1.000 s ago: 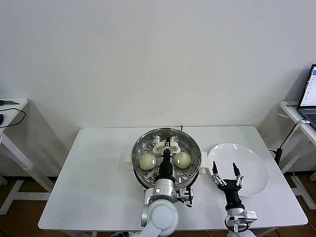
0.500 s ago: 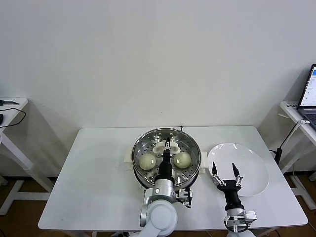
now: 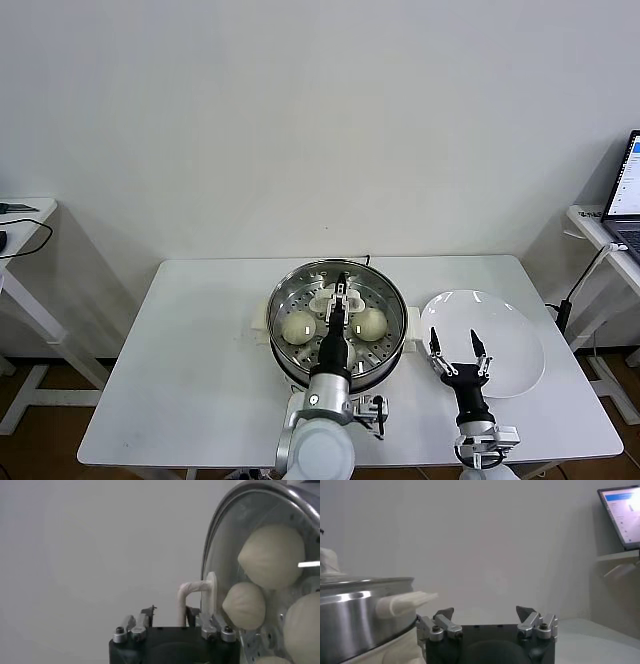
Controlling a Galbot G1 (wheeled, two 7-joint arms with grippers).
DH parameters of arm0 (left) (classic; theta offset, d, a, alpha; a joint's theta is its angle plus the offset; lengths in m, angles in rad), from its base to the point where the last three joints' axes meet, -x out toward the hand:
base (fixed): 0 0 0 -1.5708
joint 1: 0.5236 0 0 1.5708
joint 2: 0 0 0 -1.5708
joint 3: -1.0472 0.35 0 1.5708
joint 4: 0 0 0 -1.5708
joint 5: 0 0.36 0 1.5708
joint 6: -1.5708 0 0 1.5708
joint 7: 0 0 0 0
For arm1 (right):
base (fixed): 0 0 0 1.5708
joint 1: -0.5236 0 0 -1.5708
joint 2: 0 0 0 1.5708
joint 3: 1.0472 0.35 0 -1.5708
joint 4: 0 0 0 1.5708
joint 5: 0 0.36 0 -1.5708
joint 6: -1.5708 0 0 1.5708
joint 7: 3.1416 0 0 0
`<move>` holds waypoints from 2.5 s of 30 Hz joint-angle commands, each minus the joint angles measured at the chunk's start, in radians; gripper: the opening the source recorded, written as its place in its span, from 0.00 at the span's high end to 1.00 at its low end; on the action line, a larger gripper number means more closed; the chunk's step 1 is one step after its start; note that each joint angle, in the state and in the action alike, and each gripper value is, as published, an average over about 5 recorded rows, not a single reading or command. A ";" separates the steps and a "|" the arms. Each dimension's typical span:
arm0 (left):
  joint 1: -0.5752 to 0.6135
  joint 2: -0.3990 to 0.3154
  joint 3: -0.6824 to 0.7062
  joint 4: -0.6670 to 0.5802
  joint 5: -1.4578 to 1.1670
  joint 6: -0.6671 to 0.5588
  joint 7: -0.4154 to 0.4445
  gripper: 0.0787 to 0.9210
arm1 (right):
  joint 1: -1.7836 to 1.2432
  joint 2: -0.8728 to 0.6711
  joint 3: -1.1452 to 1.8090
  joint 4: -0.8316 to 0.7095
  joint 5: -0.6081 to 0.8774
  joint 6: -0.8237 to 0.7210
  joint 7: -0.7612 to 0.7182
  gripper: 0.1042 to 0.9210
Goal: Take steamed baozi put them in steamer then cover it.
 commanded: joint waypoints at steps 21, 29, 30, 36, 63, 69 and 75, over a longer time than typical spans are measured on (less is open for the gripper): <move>0.427 0.153 -0.597 -0.520 -1.157 -0.352 -0.481 0.12 | -0.008 -0.030 0.007 0.054 0.006 -0.042 0.002 0.12; 0.476 0.054 -0.928 -0.318 -1.543 -0.552 -0.329 0.12 | -0.039 -0.045 0.050 0.179 -0.007 -0.157 0.009 0.12; 0.480 0.043 -0.937 -0.291 -1.553 -0.571 -0.316 0.12 | -0.043 -0.047 0.053 0.191 -0.010 -0.162 0.010 0.12; 0.511 0.007 -0.917 -0.220 -1.576 -0.626 -0.281 0.12 | -0.060 -0.047 0.066 0.234 -0.025 -0.187 0.018 0.12; 0.537 -0.016 -0.864 -0.174 -1.566 -0.659 -0.275 0.12 | -0.075 -0.052 0.075 0.249 -0.031 -0.196 0.024 0.12; 0.540 -0.017 -0.857 -0.160 -1.563 -0.670 -0.274 0.12 | -0.075 -0.050 0.075 0.248 -0.036 -0.197 0.026 0.12; 0.547 -0.016 -0.852 -0.164 -1.563 -0.677 -0.273 0.12 | -0.078 -0.050 0.076 0.250 -0.039 -0.198 0.028 0.12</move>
